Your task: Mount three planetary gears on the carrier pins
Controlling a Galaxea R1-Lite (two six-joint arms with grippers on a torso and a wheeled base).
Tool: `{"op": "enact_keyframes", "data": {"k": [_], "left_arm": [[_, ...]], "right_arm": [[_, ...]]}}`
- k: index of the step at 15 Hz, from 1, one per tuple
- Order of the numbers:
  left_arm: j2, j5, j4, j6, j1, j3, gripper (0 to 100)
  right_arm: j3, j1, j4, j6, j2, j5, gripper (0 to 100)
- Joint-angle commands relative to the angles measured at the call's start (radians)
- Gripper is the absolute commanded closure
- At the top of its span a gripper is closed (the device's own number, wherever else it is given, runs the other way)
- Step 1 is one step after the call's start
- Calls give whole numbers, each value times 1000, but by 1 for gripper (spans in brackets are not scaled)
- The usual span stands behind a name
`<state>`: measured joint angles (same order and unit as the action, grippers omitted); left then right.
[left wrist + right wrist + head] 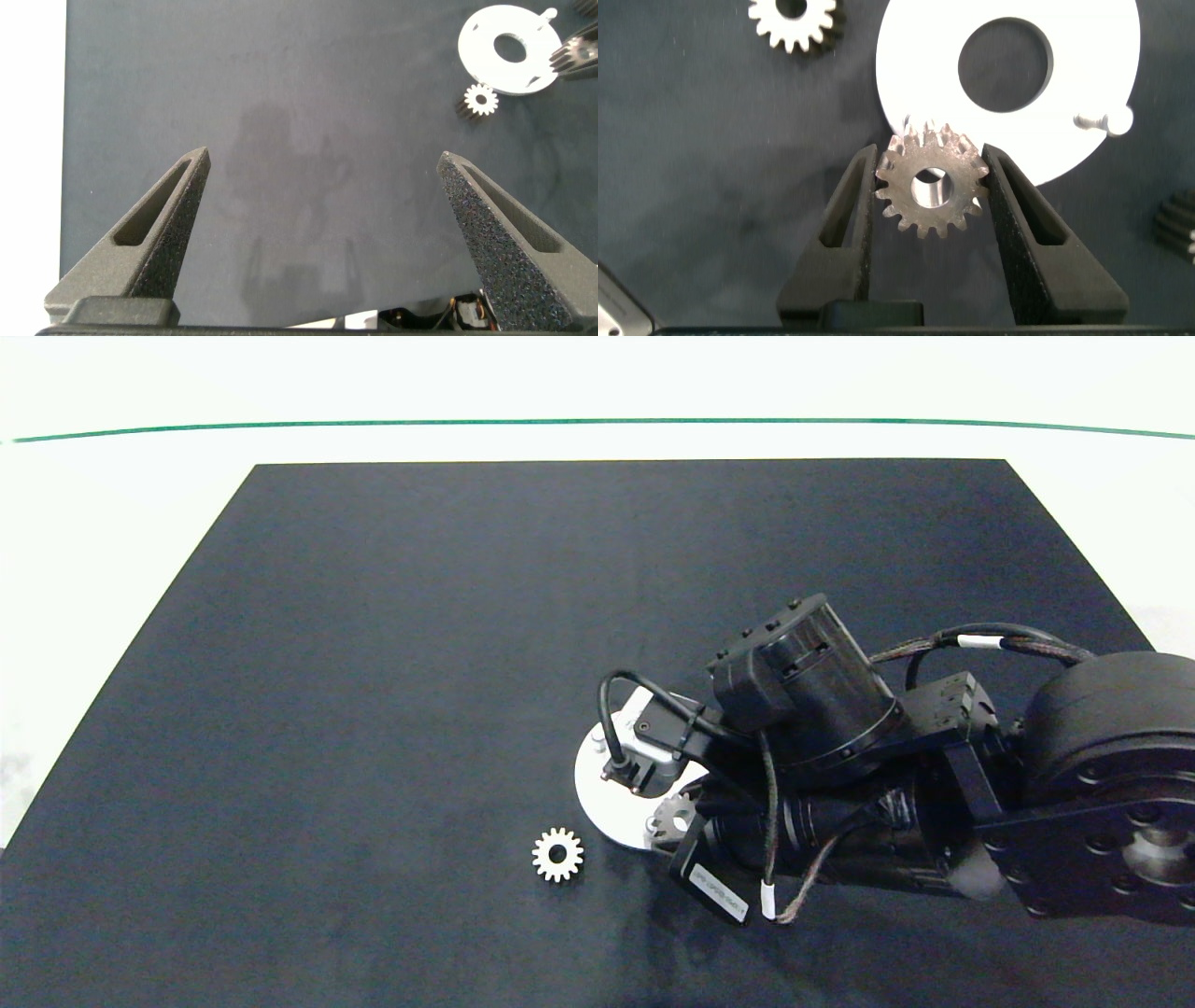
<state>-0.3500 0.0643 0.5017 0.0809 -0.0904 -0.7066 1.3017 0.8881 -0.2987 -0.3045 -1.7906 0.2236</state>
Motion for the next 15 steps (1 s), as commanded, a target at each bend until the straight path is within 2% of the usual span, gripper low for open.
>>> {"op": "enact_keyframes", "data": {"k": [1,15], "left_arm": [[-1,0,3,0,0,-10,0],[-1,0,5,0,-2,-31,0]], "right_arm": [[33,3,-3,-1,-32,2,90],[51,3,0,-1,-62,2,90]]}}
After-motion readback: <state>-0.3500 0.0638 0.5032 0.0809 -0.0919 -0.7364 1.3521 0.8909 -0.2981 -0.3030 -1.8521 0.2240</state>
